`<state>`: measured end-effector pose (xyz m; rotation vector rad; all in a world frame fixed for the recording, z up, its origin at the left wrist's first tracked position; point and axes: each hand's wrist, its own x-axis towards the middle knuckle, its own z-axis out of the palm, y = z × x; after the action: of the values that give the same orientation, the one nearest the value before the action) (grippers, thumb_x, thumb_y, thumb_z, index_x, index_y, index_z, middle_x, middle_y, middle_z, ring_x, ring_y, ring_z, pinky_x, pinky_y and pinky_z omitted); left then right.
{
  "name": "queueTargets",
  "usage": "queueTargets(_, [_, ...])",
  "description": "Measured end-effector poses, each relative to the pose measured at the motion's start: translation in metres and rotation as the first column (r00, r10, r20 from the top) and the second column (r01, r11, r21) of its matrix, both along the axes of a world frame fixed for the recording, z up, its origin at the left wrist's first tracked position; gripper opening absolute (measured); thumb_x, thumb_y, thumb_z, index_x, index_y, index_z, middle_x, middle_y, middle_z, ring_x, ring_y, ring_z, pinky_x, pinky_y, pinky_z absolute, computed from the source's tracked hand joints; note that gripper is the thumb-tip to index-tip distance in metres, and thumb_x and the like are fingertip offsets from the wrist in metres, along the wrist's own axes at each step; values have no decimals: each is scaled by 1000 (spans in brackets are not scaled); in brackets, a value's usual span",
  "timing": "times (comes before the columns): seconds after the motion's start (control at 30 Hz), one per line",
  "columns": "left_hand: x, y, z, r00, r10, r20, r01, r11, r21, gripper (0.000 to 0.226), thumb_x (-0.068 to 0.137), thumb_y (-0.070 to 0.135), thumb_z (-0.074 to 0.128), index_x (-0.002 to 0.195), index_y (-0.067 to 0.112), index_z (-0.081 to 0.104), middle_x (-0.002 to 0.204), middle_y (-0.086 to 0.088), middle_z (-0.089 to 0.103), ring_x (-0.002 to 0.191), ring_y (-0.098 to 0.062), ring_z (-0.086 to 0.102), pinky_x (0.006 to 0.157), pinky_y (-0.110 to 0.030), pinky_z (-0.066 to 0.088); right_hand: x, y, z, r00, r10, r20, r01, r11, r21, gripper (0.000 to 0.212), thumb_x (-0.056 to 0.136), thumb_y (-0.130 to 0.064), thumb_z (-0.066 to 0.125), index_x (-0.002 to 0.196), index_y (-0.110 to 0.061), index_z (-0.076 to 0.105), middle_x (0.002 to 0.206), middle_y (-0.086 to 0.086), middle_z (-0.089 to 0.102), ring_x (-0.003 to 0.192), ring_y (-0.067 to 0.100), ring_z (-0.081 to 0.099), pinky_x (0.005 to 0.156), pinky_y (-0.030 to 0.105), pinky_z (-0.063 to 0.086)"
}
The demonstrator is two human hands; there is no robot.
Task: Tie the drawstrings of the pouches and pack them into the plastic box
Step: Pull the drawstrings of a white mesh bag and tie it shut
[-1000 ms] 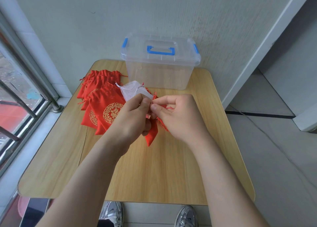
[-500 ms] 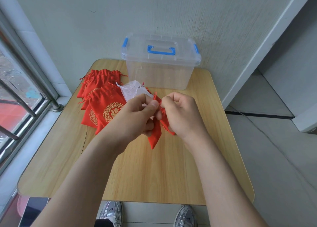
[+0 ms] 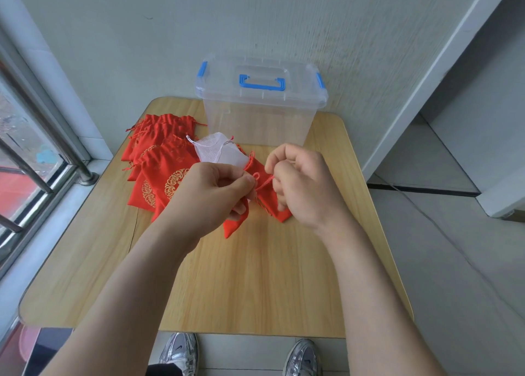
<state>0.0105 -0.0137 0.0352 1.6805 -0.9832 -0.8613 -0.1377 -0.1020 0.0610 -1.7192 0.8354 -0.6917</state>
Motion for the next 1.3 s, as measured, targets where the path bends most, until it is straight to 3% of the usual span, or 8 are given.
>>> queueTargets(0.1, [-2, 2, 2, 982, -88, 169, 93, 995, -27, 21, 99, 14, 67, 82, 10, 79, 73, -13, 76, 59, -28, 68, 67, -45, 63, 1, 1, 3, 998, 56, 31, -56, 998, 4, 26, 94, 7, 40, 83, -10, 57, 45, -11, 47, 38, 3, 46, 54, 32, 43])
queueTargets(0.3, [-12, 1, 4, 868, -203, 453, 236, 972, -16, 19, 97, 18, 67, 83, 26, 78, 71, 4, 74, 65, -18, 71, 69, -43, 59, 2, -5, 0, 998, 45, 37, -48, 994, 99, 26, 94, 10, 40, 83, -7, 57, 44, -9, 47, 33, 3, 40, 38, 15, 31])
queueTargets(0.43, [-17, 1, 4, 913, -113, 392, 162, 982, -94, 19, 90, 15, 71, 75, 23, 77, 66, 4, 72, 62, -19, 69, 63, -37, 58, 1, -7, -1, 997, 26, 74, -36, 989, 144, 27, 95, 9, 42, 87, -8, 61, 51, -3, 49, 40, 6, 38, 39, 16, 31])
queueTargets(0.57, [-15, -1, 5, 958, -40, 285, 63, 995, -74, 25, 96, 18, 69, 72, 21, 74, 62, 0, 70, 55, -24, 64, 59, -36, 50, 0, -10, -4, 979, -24, 201, -20, 976, 217, 26, 99, 2, 52, 115, -15, 63, 75, 6, 63, 47, 12, 41, 44, 24, 34])
queueTargets(0.7, [-10, -1, 4, 987, -11, 157, 15, 1000, -24, 26, 102, 21, 65, 80, 14, 76, 71, -12, 74, 70, -42, 69, 70, -42, 54, -3, -16, -18, 996, -82, 47, 87, 989, -119, 33, 95, -6, 70, 120, -27, 65, 92, -7, 75, 65, 10, 68, 57, 30, 56])
queueTargets(0.8, [-9, -1, 4, 993, -9, 116, 12, 1000, -18, 29, 105, 20, 62, 83, 7, 75, 69, -14, 75, 59, -31, 71, 59, -23, 48, -1, -14, -24, 998, -47, -46, 32, 961, -276, 25, 91, -6, 78, 111, -21, 78, 91, -11, 77, 80, 7, 75, 70, 36, 65])
queueTargets(1.07, [-13, 1, 9, 997, 76, -19, -76, 997, 2, 27, 105, 17, 63, 90, -1, 76, 75, -20, 76, 34, -4, 48, 40, -11, 33, 3, -11, -27, 994, -58, -91, 9, 882, -470, 20, 90, 1, 75, 97, -18, 78, 84, -14, 74, 78, 0, 70, 70, 10, 53])
queueTargets(1.3, [-12, 2, 9, 991, 107, -85, -106, 994, 9, 25, 106, 14, 62, 93, -3, 74, 60, -16, 69, 30, -10, 47, 37, -13, 34, 5, -5, -27, 992, -28, -127, -45, 842, -538, 15, 84, -9, 80, 94, -20, 79, 79, -13, 71, 75, 6, 70, 69, 28, 61])
